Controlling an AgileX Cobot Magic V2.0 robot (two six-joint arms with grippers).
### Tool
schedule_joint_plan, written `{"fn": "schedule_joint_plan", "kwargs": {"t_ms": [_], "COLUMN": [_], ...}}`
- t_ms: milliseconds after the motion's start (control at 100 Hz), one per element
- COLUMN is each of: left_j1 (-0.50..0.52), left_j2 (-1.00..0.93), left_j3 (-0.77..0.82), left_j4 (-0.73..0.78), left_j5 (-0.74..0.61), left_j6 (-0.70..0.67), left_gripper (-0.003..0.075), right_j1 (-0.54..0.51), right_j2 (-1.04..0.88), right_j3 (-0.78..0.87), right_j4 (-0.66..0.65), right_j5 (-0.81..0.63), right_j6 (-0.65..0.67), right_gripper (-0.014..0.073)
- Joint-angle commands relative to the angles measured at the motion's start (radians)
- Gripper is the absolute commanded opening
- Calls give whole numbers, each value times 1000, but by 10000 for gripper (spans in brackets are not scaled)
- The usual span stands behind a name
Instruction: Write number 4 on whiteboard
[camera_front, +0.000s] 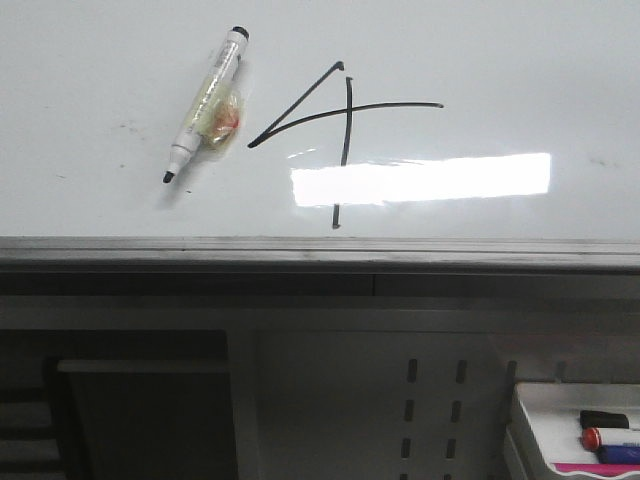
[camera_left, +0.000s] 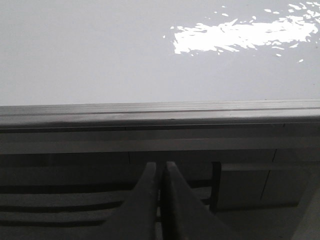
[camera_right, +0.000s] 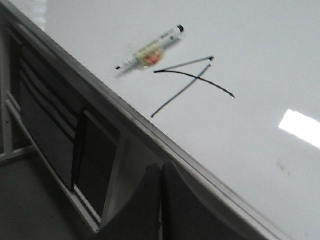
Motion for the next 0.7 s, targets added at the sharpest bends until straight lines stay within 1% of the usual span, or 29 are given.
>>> {"fn": "schedule_joint_plan", "kwargs": {"t_ms": [0,60,90,160,230,280,310,320,340,380,460,510,690], "left_j1": [-1,-1,-1,-1,-1,-1,-1,-1,-1,-1,-1,-1,-1], "left_j2": [-24,-24,-24,-24,-24,-24,-24,-24,-24,-24,-24,-24,-24], "left_j3": [34,34,34,34,34,34,34,34,34,34,34,34,34], "left_j4": [-3,-3,-3,-3,-3,-3,-3,-3,-3,-4,-4,-4,-4], "left_j5": [-47,-47,-47,-47,-47,-47,-47,-47,-47,-47,-47,-47,-47], "left_j6": [-11,-11,-11,-11,-11,-11,-11,-11,-11,-11,-11,-11,-11], "left_gripper": [-20,-20,-20,-20,-20,-20,-20,-20,-20,-20,-20,-20,-20], "right_j1": [-127,-232,-294,-401,-482,-521,-537,-540,-547,-554,-554,-555,-555], "right_j2": [13,13,13,13,13,10,4,1,-7,-17,-62,-74,-74], "right_j3": [47,97,124,173,219,255,260,257,254,256,256,256,256], "right_j4": [20,30,30,37,67,84,95,99,104,111,119,119,119], "right_j5": [-195,-277,-296,-304,-299,-301,-274,-233,-196,-165,-55,-77,-77], "right_j6": [73,73,73,73,73,73,73,73,73,73,73,73,73], "right_gripper": [-64,-64,-64,-64,-64,-64,-64,-64,-64,-64,-64,-64,-64]}}
